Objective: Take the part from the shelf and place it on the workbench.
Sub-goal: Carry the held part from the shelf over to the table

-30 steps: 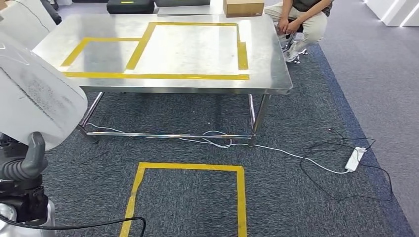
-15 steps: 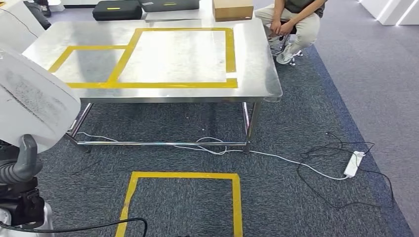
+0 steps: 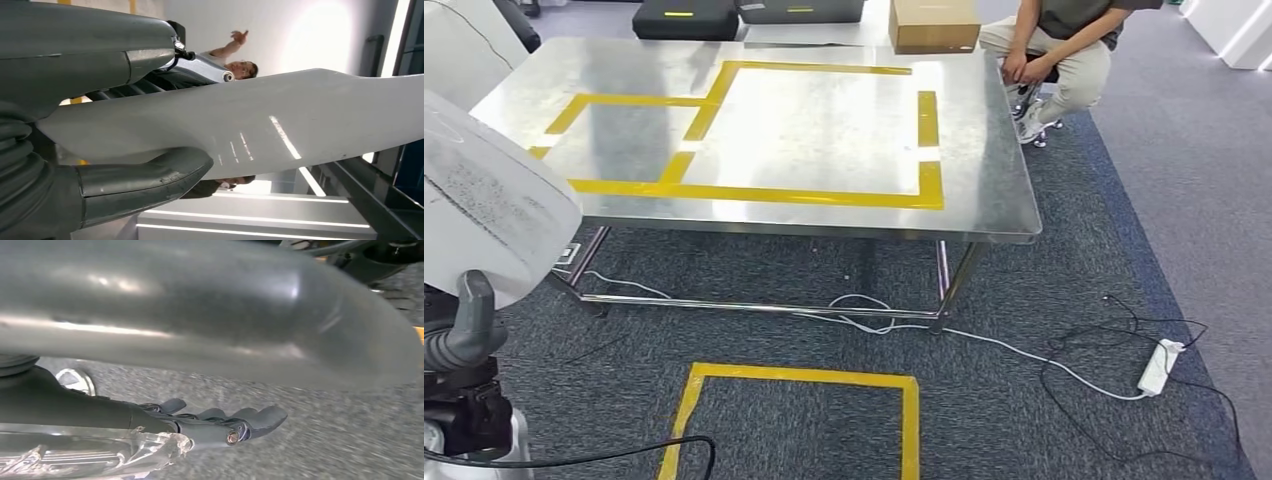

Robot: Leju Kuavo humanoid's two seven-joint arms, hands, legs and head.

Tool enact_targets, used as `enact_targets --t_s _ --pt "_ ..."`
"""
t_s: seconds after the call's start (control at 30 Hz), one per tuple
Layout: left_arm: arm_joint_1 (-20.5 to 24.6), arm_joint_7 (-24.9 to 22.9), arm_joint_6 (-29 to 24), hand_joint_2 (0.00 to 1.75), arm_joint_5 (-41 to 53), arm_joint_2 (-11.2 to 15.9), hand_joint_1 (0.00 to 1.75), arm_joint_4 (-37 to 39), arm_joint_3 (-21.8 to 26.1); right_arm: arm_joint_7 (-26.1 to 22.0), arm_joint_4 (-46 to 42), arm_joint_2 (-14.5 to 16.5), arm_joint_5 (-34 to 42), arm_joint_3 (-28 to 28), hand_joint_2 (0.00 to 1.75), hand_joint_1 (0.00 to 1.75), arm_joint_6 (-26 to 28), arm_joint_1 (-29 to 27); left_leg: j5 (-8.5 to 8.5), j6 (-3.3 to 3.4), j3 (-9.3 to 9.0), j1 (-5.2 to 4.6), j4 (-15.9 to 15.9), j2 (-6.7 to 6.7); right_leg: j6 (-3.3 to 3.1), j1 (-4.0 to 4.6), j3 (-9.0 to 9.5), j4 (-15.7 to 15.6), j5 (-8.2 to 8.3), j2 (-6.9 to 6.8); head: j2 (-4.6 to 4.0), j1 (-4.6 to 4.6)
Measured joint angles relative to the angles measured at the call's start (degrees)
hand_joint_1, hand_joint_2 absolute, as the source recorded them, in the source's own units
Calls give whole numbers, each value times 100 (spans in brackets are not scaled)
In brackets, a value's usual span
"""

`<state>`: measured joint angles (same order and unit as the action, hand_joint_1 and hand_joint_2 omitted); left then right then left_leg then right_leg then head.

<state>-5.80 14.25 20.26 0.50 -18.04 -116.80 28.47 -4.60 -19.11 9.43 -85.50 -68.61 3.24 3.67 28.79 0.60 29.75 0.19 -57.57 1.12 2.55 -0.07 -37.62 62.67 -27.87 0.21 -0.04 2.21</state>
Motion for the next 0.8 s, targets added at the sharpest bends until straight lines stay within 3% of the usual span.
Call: enact_targets --t_s 0.03,0.07,0.13,0.2,0.33,0.37,0.4,0.47,0.5,0.57,0.7,0.73,0.8 --pt "1 -4 1 175 -12 0 175 7 2 6 0 -2 -1 -8 0 0 0 -6 49 -30 -34 -6 6 8 -41 19 1 -186 270 2 0 2" --pt "3 -9 3 175 -24 1 175 14 2 10 0 -3 -1 -14 0 0 1 -8 76 -63 -58 -13 7 14 -77 34 -2 -263 390 4 0 -2" --pt "5 -13 5 175 -36 5 175 18 1 13 -1 -2 -2 -18 0 0 2 13 107 -126 -101 -17 26 13 -133 28 78 -302 386 11 0 -6" --pt "10 -12 7 175 -40 13 175 19 -3 3 -2 -2 -2 -19 0 0 4 33 168 -182 -24 -17 -201 -9 -181 -13 192 -381 367 22 0 5" --pt "8 -13 7 175 -40 21 175 32 1 -3 -4 -5 -2 -20 0 0 6 53 585 -307 780 37 -1406 -34 -220 -58 356 -441 268 24 0 26" --pt "7 -13 7 175 -40 22 175 33 3 -3 -4 -5 -2 -20 0 0 4 49 533 -331 900 55 -1472 -36 -212 -69 399 -441 234 26 0 26" --pt "7 -13 7 175 -40 24 175 34 5 -4 -3 -3 -2 -20 0 0 3 44 341 -351 919 71 -1338 -37 -196 -84 453 -440 196 28 0 26" --pt "8 -12 7 175 -42 25 175 36 5 -6 -4 -1 -2 -20 0 0 2 41 -248 -393 739 104 -670 -54 -140 -113 559 -441 116 35 0 30" --pt "11 -11 8 175 -45 26 175 40 5 -7 -5 -2 -2 -20 0 0 2 48 -385 -399 638 105 -330 -70 -100 -115 599 -434 81 41 0 43" --pt "18 -12 18 175 -62 26 175 51 3 -10 -7 -7 -2 -21 0 0 3 61 -444 -336 548 95 -15 -93 -15 -96 612 -437 15 40 1 68" --pt "21 -9 57 175 -104 21 175 57 4 -17 -8 -8 -4 -22 0 0 3 79 -411 -131 489 89 4 -77 108 -100 614 -314 -154 18 2 47" --pt "21 -9 66 175 -105 20 175 57 2 -18 -8 -8 -4 -22 0 0 4 85 -400 -93 465 89 9 -79 123 -101 505 -60 -289 17 2 34" --pt "21 -9 74 175 -105 17 175 58 1 -19 -7 -7 -4 -22 0 0 3 86 -363 -34 430 63 8 -81 130 -94 93 721 -623 15 2 13"
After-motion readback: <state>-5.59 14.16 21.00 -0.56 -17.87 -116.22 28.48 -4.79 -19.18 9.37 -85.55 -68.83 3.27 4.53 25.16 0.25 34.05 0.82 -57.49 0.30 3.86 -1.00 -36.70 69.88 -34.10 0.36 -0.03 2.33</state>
